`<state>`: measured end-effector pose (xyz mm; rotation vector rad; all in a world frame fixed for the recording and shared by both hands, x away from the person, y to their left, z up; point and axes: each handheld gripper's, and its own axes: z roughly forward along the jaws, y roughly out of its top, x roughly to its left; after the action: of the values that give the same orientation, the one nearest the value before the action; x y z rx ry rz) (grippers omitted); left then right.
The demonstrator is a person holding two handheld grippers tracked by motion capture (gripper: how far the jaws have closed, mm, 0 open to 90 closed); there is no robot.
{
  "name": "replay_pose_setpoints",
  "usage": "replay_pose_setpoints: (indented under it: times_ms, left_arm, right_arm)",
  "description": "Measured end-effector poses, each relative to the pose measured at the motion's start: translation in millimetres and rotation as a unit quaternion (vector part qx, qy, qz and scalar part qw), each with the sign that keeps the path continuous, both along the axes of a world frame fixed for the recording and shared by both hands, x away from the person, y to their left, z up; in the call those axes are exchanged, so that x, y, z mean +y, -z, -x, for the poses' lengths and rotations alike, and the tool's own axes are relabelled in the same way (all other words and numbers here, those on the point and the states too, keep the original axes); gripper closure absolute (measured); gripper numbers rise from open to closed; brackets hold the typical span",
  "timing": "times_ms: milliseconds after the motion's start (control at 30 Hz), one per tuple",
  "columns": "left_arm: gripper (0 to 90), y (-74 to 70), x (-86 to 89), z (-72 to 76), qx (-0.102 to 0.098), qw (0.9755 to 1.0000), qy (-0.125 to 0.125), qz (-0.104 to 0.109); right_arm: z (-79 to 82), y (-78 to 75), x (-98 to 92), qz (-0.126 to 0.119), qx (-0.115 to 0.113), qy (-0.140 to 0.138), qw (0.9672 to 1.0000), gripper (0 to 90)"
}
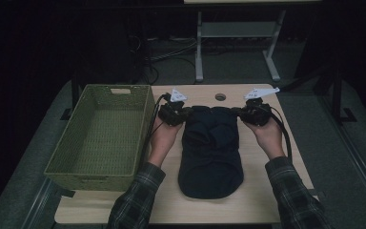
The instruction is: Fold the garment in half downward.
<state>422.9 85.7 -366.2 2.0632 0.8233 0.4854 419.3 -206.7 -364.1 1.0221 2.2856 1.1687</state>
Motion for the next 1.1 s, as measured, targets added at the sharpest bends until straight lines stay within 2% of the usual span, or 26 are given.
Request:
replay_pose_setpoints:
  times_ms: [200, 533, 700, 767, 833, 1100]
  left_arm:
    - [83.4, 6.6, 3.8, 15.1, 0.000, 1.0000, 0.005, -0.004]
    - [83.3, 14.6, 6.1, 40.5, -0.001, 0.9997, 0.022, -0.006]
    - [83.1, 19.0, 8.6, 53.5, 0.007, 0.9992, 0.037, -0.010]
    - [83.1, 21.4, 9.1, 58.2, 0.009, 0.9990, 0.042, -0.013]
    - [83.1, 24.6, 9.9, 63.1, 0.012, 0.9988, 0.046, -0.010]
    - [83.0, 36.8, 14.3, 81.8, 0.033, 0.9975, 0.063, -0.005]
  right_arm:
    - [16.8, 3.9, 0.3, -0.006, -0.004, -0.010, 0.9999, 87.5]
    - [43.2, 16.0, 1.1, -0.012, 0.000, -0.023, 0.9997, 87.4]
    - [56.6, 22.0, -1.4, -0.016, 0.010, -0.030, 0.9994, 87.3]
    - [61.2, 23.4, -0.6, -0.010, 0.012, -0.032, 0.9994, 87.3]
    - [67.5, 25.3, -0.2, -0.009, 0.009, -0.033, 0.9994, 87.3]
    - [91.4, 35.5, -1.5, -0.017, 0.022, -0.044, 0.9987, 87.2]
